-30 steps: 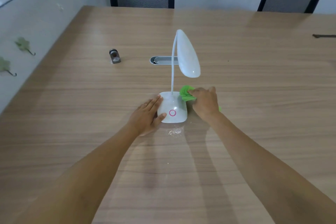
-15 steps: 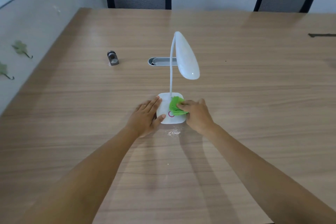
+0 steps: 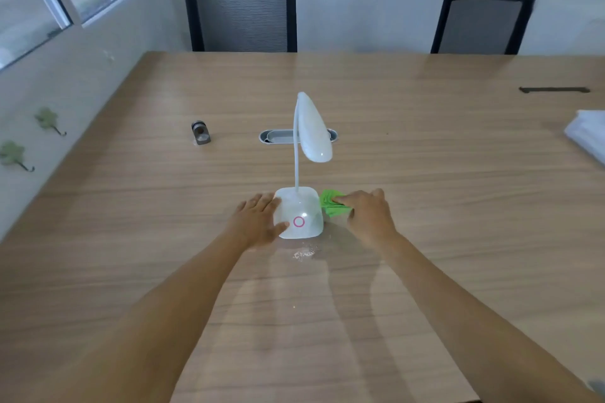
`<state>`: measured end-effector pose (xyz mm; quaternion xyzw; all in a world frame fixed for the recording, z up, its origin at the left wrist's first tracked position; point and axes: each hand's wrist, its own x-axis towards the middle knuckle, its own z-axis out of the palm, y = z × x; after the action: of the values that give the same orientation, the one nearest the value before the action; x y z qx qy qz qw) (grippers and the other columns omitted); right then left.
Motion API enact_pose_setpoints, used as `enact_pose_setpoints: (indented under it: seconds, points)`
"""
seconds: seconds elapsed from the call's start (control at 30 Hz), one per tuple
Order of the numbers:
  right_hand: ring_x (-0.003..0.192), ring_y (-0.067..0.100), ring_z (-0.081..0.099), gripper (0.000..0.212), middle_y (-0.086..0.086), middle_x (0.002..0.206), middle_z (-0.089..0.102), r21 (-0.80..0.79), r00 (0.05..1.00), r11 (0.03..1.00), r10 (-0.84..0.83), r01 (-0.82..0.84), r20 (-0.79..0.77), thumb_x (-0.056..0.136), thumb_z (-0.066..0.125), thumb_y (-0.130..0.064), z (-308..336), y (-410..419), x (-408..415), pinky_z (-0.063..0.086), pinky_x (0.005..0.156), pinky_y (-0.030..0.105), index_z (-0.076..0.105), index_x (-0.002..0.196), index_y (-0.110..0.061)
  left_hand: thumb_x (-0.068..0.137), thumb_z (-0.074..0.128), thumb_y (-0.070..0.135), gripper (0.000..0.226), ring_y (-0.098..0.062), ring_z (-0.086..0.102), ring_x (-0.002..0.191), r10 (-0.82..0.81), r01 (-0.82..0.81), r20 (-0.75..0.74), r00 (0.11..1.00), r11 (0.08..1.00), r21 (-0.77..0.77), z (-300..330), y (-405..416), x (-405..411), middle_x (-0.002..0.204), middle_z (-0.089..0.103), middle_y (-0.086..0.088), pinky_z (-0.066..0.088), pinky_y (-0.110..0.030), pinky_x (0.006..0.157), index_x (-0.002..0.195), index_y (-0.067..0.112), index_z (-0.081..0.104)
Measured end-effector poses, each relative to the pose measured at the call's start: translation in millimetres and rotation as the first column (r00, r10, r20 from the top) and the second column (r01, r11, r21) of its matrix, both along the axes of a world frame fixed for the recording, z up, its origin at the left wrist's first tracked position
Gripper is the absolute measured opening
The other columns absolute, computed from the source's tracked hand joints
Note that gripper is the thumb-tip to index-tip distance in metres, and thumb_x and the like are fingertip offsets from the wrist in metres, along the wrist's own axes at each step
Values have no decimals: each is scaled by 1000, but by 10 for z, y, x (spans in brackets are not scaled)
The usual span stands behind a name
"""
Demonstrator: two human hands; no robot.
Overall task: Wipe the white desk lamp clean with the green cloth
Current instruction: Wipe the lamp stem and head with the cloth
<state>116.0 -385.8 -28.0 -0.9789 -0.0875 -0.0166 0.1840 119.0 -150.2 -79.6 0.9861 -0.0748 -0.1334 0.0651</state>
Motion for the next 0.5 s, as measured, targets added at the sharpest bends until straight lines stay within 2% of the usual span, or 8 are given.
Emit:
enact_pose_setpoints:
  seconds: [0.03,0.1,0.17,0.23,0.3,0.37,0.43,0.5]
  points:
    - [99,34,46,59,2,116,67,40,999,999,-22,20,43,78,38,6,98,-41,17,37,89,33,61,119,-30,94,32,49,66,-22,10,148,32,-33,-27,999,999,-43,87,-9,35,161,8,-1,13,-41,121,149,17,14]
    - [99,36,52,61,3,115,69,129,986,991,-49,28,158,74,37,9,377,-117,19,33,85,30,64,114,-28,98,35,37,56,-24,17,146,150,-150,-20,989,954,-261,400,-31,103,159,17,-6,16,-37,120,147,12,24]
    - [96,38,60,59,8,108,73,243,959,970,-41,-30,279,70,38,11,703,-161,0,42,92,34,68,108,-23,98,35,33,42,-21,36,134,274,-232,-2,962,810,-538,876,-76,149,142,43,-8,27,-35,111,135,15,44]
    - [90,38,66,57,12,100,75,340,922,934,-31,-111,386,66,38,12,1032,-180,-41,50,91,44,71,103,-17,98,33,38,41,-17,41,126,342,-258,-40,939,622,-739,1362,-125,191,130,49,-2,30,-35,107,130,19,49]
    - [90,33,68,56,13,101,75,396,888,900,-23,-181,459,65,37,12,1333,-180,-108,51,91,42,71,102,-13,96,33,49,53,-17,36,134,344,-251,-87,935,468,-847,1761,-171,227,143,42,2,28,-39,114,139,19,41]
    - [94,26,69,56,12,105,74,424,868,872,3,-245,496,65,38,13,1577,-151,-168,49,90,24,71,103,-12,93,36,55,59,-17,35,137,286,-230,-126,950,365,-902,1997,-225,309,150,35,6,32,-37,110,142,22,36]
    - [98,20,67,57,11,107,73,393,858,871,60,-295,510,65,38,12,1750,-94,-207,42,90,13,70,104,-13,90,44,53,57,-13,38,135,227,-242,-174,958,315,-918,2105,-281,377,150,37,10,36,-33,105,140,24,42]
    - [97,18,66,57,9,108,73,329,855,882,142,-339,499,65,39,10,1835,-11,-204,39,99,20,70,106,-17,85,55,46,48,-11,42,133,188,-263,-210,959,324,-909,2119,-319,415,143,49,10,37,-35,109,128,26,56]
